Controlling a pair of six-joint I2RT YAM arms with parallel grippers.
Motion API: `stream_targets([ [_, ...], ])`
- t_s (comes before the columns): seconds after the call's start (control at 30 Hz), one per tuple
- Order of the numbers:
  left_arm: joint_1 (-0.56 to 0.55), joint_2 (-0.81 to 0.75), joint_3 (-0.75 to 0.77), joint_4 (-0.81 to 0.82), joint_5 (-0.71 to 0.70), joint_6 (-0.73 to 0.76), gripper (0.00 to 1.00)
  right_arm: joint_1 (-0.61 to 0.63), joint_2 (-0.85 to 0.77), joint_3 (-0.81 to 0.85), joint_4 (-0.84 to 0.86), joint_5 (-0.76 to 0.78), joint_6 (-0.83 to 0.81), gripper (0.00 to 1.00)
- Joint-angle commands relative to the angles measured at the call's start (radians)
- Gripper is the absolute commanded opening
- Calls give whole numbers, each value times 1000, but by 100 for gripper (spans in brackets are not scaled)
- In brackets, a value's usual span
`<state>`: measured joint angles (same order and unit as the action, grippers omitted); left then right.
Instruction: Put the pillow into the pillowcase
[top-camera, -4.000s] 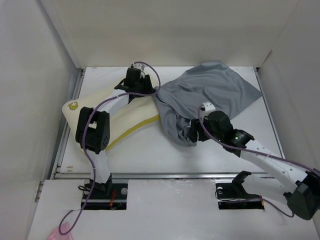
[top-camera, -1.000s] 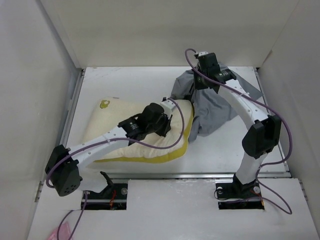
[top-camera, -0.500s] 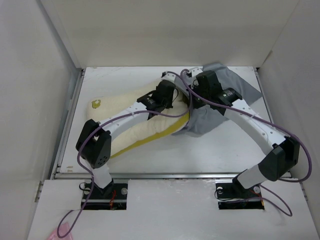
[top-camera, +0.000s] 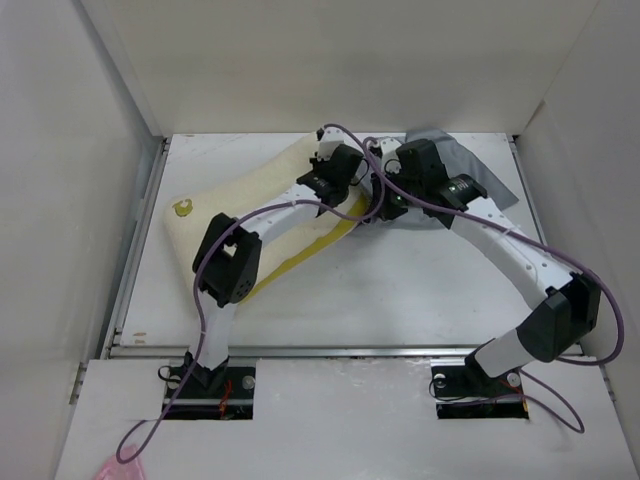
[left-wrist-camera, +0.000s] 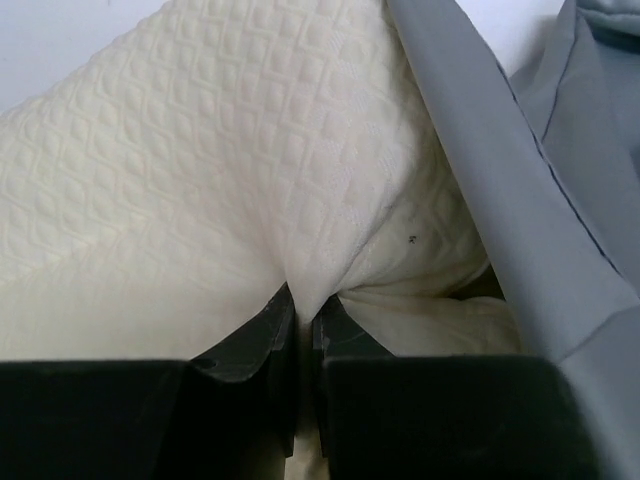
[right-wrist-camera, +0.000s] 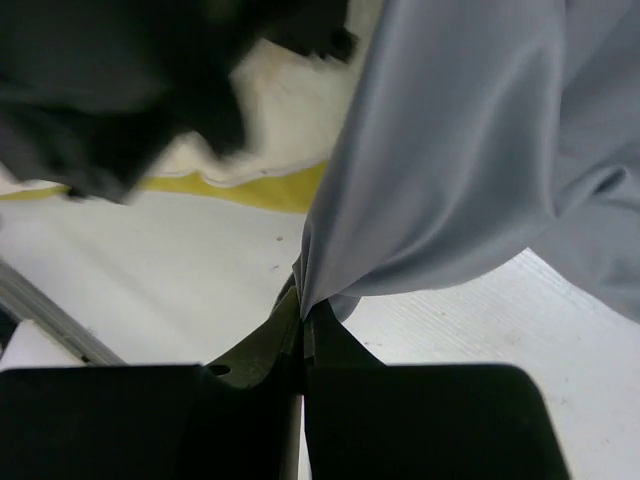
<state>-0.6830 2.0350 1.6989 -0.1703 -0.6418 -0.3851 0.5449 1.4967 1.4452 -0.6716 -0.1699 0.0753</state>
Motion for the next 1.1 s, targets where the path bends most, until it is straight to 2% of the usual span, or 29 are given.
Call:
stream_targets([
  [0.0,3,10,70,22,-96,-60,0,20,-18,86,21,-204,-37,3],
  [0.03,3,10,70,35,-78,-73,0,20,-18,86,21,-226,-46,3],
  [0.17,3,-13,55,63,49,-51,0,20,37,87,84,-250,-33,14],
  [0.23,3,-61,25,63,103,-22,0,20,83,96,118,-214,-6,14],
  [0.27,3,-84,-22,63,143,-11,5,20,127,109,139,-180,6,14],
  [0.3,3,-110,-54,63,162,14,16,20,148,119,139,-142,18,11],
  [0.37,14,-203,-166,51,185,14,41,20,183,133,150,-13,31,11],
  [0.4,39,-272,-210,37,215,14,59,10,203,133,150,6,31,19],
  [0.47,72,-340,-292,14,247,-24,81,10,212,133,150,6,31,32],
  [0.5,89,-367,-361,2,248,-44,83,10,221,133,150,-12,31,40],
  [0.53,108,-395,-389,-14,264,-61,83,10,221,133,150,-13,21,54],
  [0.6,158,-456,-441,-59,264,-104,89,1,221,106,150,-34,-9,63],
  [0.63,174,-470,-450,-60,264,-104,98,1,221,106,150,-34,-26,72],
  [0.7,218,-481,-450,-34,286,-86,100,1,209,96,124,-34,-40,80],
  [0.8,252,-416,-375,0,346,11,100,1,189,125,83,21,-49,88],
  [0.93,292,-207,-124,-12,502,173,100,-43,169,205,73,104,-10,94],
  [0.97,306,-158,-4,-30,540,202,100,-60,183,254,55,104,4,94],
  [1.03,315,-7,118,-61,664,299,100,-89,243,320,31,133,27,94],
  [1.07,315,45,240,-98,701,334,100,-98,269,398,15,151,38,94],
])
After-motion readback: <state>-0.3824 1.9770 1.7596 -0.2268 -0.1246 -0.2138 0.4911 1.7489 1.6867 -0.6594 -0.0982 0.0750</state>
